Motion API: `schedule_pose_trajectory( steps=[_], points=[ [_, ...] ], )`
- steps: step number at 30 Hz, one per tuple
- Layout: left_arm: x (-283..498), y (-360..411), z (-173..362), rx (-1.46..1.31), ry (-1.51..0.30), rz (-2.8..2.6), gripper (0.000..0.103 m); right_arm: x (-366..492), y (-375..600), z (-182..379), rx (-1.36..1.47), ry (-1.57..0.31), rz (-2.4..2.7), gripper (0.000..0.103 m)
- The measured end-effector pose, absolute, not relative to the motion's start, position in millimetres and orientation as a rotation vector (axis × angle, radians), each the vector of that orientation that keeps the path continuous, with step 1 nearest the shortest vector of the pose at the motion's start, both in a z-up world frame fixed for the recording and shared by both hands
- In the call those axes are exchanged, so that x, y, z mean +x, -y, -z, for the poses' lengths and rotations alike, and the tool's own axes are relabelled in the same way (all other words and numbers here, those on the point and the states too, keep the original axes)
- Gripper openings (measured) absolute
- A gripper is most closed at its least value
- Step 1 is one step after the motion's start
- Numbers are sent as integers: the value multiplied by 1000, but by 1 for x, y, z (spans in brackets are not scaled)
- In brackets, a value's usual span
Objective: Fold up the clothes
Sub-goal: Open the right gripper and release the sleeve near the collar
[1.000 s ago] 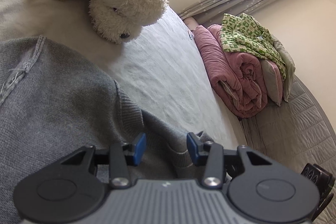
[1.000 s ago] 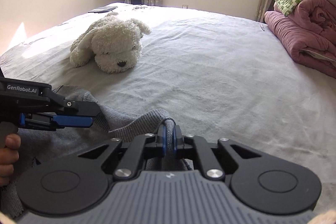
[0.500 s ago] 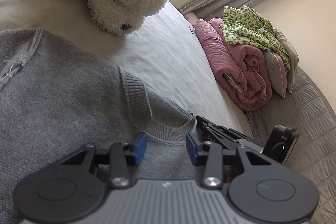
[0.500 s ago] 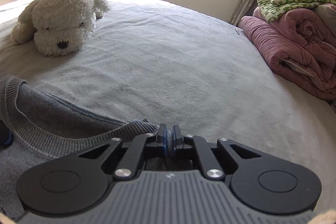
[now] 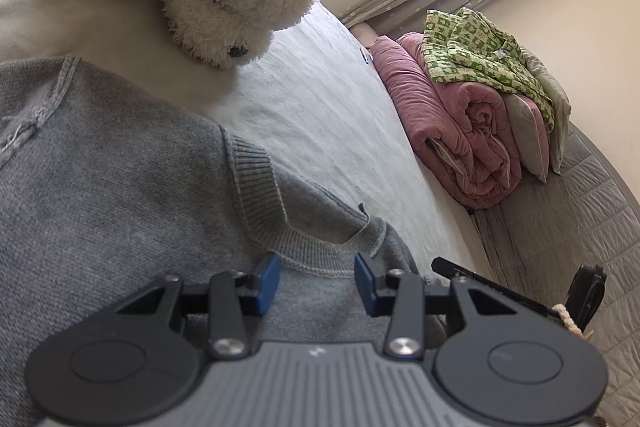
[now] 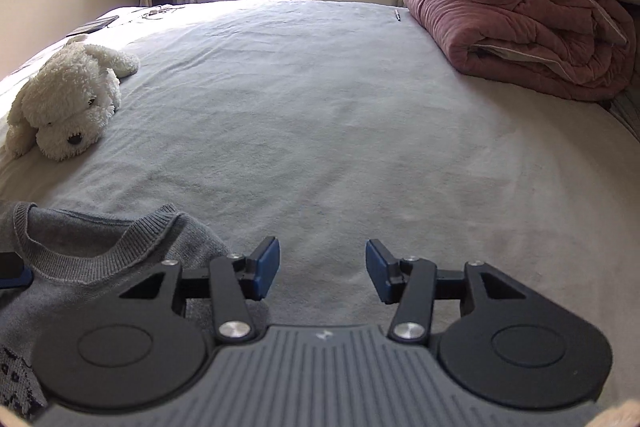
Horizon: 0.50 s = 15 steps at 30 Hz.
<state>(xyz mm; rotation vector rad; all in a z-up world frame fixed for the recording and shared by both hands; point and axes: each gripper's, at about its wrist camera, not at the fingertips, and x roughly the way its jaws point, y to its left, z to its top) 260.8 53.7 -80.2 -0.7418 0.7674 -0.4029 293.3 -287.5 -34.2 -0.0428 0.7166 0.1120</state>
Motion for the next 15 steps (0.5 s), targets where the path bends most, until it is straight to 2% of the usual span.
schedule_pose_trajectory(
  steps=[7,15],
  points=[
    [260,-53,80,-736,-766,399,42,254,327,42,128,-776,-120,51],
    [260,-49,80,-713,-762,391,42,235,297,41,132,-775,-233,51]
  ],
)
